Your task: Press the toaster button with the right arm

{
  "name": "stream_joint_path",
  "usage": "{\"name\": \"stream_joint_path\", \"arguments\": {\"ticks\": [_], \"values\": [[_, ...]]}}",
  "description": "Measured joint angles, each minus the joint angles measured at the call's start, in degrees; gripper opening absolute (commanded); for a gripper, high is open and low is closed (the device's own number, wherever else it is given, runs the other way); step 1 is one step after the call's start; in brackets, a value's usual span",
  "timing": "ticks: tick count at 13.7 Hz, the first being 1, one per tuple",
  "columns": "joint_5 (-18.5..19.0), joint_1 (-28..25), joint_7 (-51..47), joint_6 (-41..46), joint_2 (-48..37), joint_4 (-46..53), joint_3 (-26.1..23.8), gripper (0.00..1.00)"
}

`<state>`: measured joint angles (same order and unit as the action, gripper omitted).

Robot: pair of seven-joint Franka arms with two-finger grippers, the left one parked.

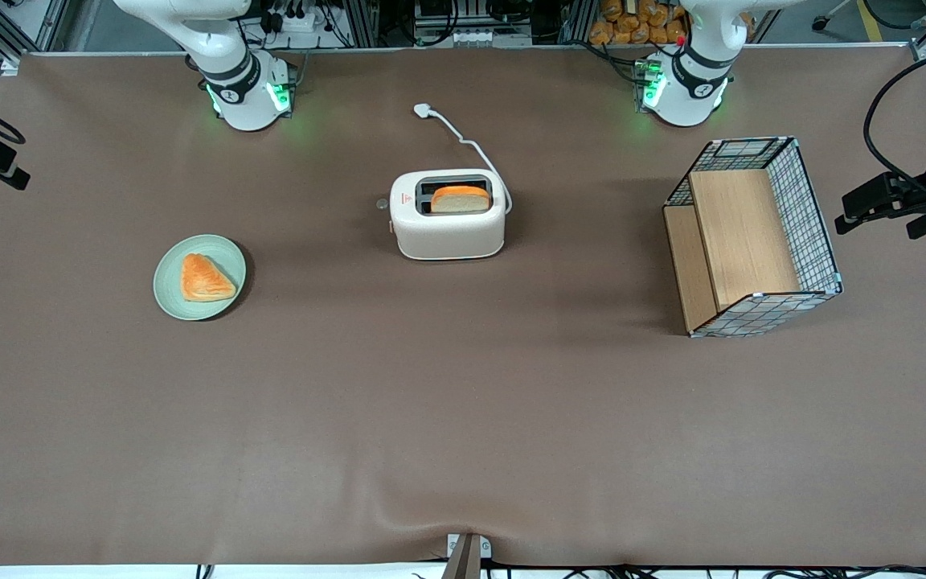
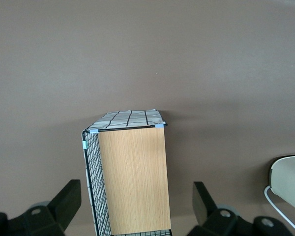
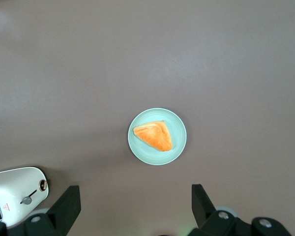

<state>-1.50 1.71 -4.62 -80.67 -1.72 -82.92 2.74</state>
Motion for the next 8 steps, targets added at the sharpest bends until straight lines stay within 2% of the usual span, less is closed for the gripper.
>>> {"name": "stream_joint_path", "arguments": {"ticks": [3, 8], "values": [[0.0, -0.1, 0.2, -0.3, 0.0, -1.6, 0.0, 1.0], [0.0, -0.2, 0.3, -5.9, -0.1, -6.2, -0.1, 1.0]]}}
